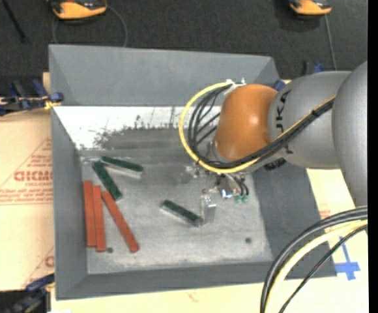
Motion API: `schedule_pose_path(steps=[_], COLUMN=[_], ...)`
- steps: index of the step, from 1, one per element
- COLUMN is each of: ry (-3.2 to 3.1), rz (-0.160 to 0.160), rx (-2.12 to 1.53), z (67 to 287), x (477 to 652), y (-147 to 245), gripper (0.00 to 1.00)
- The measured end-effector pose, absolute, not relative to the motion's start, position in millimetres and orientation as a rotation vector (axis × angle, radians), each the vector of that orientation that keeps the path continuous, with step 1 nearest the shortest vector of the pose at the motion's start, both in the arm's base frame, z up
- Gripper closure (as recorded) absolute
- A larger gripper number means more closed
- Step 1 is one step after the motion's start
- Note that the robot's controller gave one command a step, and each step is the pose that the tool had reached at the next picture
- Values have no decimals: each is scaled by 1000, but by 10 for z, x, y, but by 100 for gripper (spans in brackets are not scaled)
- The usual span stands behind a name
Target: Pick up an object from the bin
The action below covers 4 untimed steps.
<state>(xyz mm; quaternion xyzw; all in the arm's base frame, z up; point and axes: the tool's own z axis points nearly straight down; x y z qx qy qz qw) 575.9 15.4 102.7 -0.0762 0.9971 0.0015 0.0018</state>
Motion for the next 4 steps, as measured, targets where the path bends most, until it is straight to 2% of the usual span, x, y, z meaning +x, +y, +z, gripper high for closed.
schedule_pose_path(steps=[1,2,3,4], ry=[3140,3140,3137,3135], rz=[0,2,0,-1], rx=[-69,95,88,85], z=[1004,696,703,710], x=[5587,5440,5450,5458], y=[310,449,440,438], gripper=[0,0,0,100])
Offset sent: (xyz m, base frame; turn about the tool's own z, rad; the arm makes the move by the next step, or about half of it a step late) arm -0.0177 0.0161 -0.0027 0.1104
